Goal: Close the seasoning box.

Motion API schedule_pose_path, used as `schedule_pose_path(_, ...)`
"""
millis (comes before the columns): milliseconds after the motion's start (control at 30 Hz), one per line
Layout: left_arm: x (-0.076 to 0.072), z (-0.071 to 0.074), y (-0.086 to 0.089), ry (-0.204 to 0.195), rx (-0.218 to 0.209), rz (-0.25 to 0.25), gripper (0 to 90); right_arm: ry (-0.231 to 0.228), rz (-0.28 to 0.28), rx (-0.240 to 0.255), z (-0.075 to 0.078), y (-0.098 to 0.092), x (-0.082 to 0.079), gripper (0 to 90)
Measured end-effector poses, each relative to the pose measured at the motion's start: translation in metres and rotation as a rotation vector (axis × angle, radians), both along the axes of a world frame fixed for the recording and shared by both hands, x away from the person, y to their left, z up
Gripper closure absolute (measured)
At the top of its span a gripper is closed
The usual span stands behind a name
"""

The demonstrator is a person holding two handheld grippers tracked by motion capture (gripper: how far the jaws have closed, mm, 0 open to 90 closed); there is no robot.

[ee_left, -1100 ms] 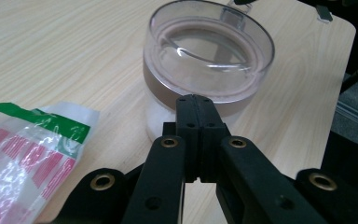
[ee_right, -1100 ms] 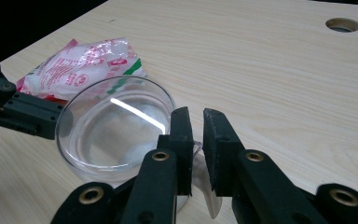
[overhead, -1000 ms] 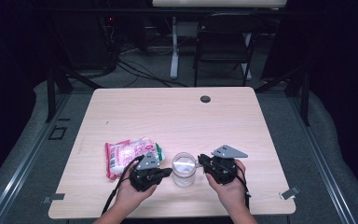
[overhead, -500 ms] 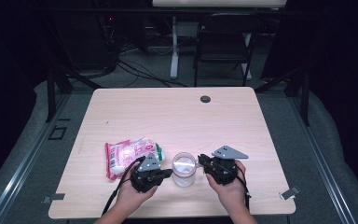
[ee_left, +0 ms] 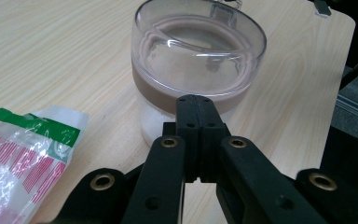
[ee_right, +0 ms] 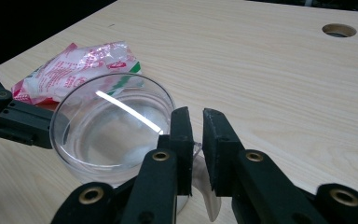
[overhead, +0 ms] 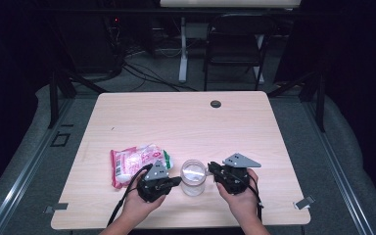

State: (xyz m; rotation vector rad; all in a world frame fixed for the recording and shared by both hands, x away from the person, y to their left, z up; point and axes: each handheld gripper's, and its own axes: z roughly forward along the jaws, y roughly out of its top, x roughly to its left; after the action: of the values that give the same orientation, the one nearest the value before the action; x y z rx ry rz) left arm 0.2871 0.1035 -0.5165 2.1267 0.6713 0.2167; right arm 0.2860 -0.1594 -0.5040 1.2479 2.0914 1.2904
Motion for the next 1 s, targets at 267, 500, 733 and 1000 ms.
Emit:
schedule_pose_path(267, -0.001, 0.006, -0.003, -0.022, -0.024, -0.017, 90.0, -0.01, 0.048, 0.011, 0.004, -0.004, -0.008, 72.5)
schedule_pose_path(500, 0.002, 0.013, -0.006, -0.033, -0.039, -0.034, 90.0, -0.025, 0.137, -0.029, 0.006, 0.001, -0.023, 59.0)
schedule_pose_path(733, 0.004, 0.018, -0.008, -0.026, -0.054, -0.016, 85.0, -0.069, 0.187, -0.111, 0.007, 0.01, -0.032, 45.6)
schedule_pose_path(1000, 0.004, 0.021, -0.007, -0.041, -0.08, 0.017, 71.3, -0.086, 0.194, -0.164, 0.004, 0.018, -0.032, 44.3)
